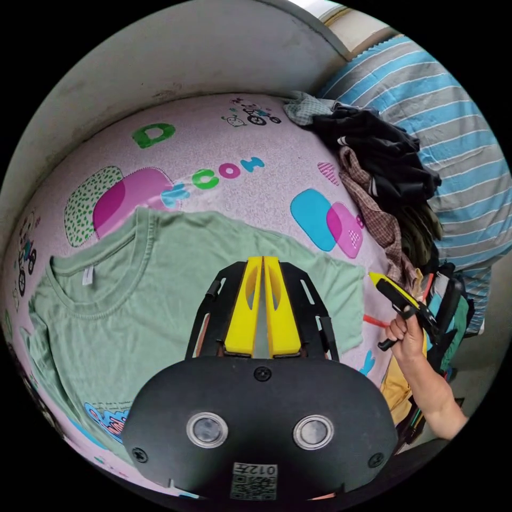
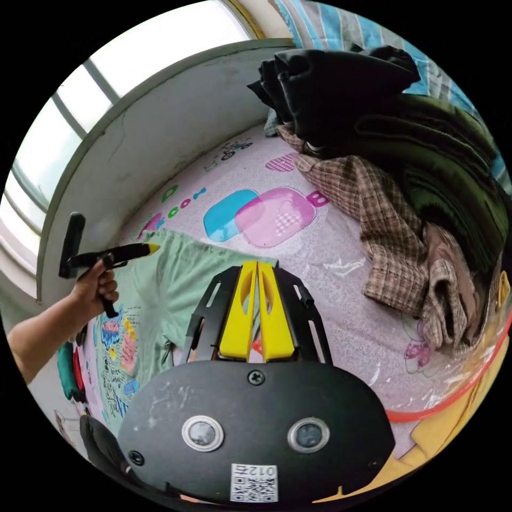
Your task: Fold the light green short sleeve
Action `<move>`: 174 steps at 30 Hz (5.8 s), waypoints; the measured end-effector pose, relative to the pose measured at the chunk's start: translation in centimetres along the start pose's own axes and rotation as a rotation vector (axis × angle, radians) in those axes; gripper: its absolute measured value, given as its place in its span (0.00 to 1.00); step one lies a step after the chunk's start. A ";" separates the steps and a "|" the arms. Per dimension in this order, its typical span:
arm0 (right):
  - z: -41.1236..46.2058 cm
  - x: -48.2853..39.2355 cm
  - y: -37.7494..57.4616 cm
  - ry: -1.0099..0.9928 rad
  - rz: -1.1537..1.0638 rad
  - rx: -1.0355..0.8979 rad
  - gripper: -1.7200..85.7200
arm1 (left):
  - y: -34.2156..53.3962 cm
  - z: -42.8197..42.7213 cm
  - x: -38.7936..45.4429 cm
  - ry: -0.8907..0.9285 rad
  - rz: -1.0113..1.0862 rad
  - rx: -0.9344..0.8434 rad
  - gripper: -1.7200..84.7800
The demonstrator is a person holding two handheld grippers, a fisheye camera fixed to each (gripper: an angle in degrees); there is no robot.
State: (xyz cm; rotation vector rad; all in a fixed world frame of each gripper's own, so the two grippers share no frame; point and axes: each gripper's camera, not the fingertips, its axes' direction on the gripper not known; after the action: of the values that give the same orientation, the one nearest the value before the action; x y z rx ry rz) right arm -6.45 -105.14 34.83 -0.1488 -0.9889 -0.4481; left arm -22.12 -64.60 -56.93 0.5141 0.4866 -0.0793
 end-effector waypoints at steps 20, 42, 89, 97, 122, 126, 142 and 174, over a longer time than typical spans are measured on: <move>7.0 -4.2 1.8 0.149 -0.019 -0.072 0.01 | 5.1 0.9 -8.2 0.127 -0.103 0.103 0.03; 17.8 -32.5 4.4 -0.253 -0.604 -0.193 0.01 | 36.1 -12.1 -40.7 -0.166 -0.733 0.346 0.06; 53.4 -47.5 -17.2 -0.651 -0.188 -0.511 0.10 | 43.3 -2.4 -44.3 -0.295 -0.018 0.264 0.03; 60.1 -49.3 -19.7 -0.629 0.105 -0.562 0.08 | 46.9 -3.0 -49.5 -0.234 -0.057 0.360 0.02; 70.4 -79.3 -14.7 -0.524 -0.620 -0.617 0.01 | 60.6 -2.0 -69.1 0.051 -0.869 0.637 0.03; 71.7 -82.0 -11.6 -0.474 -0.722 -0.644 0.02 | 61.5 -1.5 -69.4 0.083 -0.917 0.647 0.03; 65.2 -68.8 -14.4 -0.279 -0.578 -0.378 0.03 | 51.7 -5.8 -67.2 -0.214 -0.584 0.567 0.03; 48.3 -55.6 4.1 -0.215 -0.621 -0.407 0.01 | 43.3 -3.0 -59.3 -0.318 -0.451 0.223 0.03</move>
State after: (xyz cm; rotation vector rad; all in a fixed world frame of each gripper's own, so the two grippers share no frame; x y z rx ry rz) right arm -67.97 -69.37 15.31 -0.2600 -1.1393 -1.2250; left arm -67.47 -28.27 -11.99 0.5896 0.2742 -0.6439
